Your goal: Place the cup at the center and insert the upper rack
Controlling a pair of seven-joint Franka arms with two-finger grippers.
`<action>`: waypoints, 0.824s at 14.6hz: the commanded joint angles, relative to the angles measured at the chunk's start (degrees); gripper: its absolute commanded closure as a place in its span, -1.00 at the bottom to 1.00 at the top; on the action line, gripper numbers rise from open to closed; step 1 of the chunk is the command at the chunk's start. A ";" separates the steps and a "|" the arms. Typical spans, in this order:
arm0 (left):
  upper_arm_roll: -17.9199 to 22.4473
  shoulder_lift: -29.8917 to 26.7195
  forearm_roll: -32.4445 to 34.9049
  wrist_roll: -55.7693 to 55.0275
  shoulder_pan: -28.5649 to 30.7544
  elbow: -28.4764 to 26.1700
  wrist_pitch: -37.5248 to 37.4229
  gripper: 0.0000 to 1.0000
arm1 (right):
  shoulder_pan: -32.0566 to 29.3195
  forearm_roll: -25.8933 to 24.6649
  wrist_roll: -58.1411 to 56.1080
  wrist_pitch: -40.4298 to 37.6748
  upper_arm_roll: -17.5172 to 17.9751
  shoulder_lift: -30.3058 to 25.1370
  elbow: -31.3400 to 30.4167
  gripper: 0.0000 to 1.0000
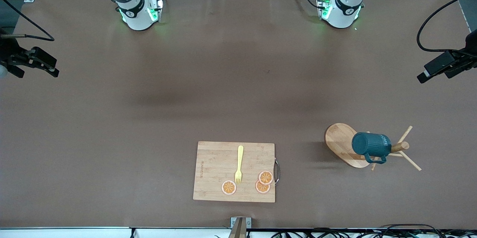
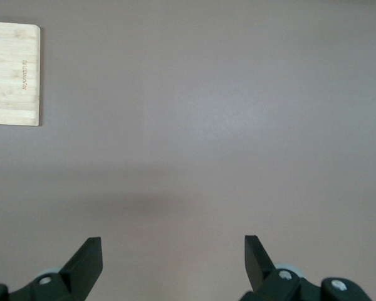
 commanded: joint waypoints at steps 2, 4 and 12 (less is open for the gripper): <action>-0.20 -1.58 2.68 6.86 0.23 -0.85 -0.40 -1.00 | -0.57 -0.16 -0.27 -0.25 0.38 -0.51 0.07 -1.00; -0.20 -1.59 3.12 7.40 0.15 -0.76 -0.31 -1.00 | -0.83 -0.16 -0.27 -0.16 0.29 -0.43 0.07 -1.00; -0.29 -1.06 4.80 6.44 0.15 -0.50 -0.31 -1.00 | -1.09 -0.16 -0.27 -0.33 0.29 -0.43 -0.02 -1.00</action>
